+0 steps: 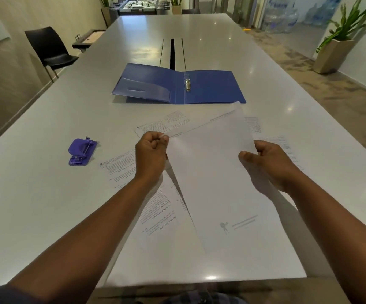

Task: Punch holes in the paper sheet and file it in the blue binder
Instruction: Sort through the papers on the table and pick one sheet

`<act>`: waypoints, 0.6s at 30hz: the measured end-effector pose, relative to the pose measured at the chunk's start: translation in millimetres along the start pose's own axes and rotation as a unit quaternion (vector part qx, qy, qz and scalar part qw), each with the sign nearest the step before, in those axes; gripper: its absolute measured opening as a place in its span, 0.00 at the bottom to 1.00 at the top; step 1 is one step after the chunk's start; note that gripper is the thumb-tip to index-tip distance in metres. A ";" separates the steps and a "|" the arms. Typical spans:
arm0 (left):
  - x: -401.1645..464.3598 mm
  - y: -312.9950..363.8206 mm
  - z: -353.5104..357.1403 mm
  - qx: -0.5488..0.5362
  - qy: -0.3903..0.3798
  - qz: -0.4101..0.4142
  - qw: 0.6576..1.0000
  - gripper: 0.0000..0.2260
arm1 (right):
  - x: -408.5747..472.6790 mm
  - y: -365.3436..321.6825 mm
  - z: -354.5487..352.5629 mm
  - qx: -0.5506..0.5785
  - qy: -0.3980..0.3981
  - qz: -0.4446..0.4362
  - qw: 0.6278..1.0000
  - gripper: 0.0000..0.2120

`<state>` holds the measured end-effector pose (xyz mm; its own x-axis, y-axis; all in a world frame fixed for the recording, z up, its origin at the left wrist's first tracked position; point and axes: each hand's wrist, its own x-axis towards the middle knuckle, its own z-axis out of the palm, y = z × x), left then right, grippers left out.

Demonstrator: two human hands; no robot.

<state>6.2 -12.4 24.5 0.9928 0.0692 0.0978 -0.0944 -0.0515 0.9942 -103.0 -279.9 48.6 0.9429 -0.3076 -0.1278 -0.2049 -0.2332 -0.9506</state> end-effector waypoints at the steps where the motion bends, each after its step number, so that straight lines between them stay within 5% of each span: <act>1: 1.6 -1.3 -2.0 0.007 0.010 0.005 1.000 0.03 | 0.3 -1.5 1.6 -0.015 -0.001 -0.004 1.000 0.04; 12: 24.1 3.3 -22.2 0.041 0.046 -0.006 0.998 0.05 | 17.4 -4.2 13.2 -0.073 0.046 -0.014 0.996 0.07; 18: 46.7 -7.0 -35.3 0.189 0.038 -0.048 0.980 0.11 | 31.0 -0.5 15.3 -0.043 0.073 0.007 0.996 0.03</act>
<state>50.6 26.4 23.6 0.9859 0.1661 0.0218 0.0483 -0.4063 0.9125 -69.7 -275.3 40.8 0.8930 -0.4404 -0.0928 -0.2459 -0.3049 -0.9201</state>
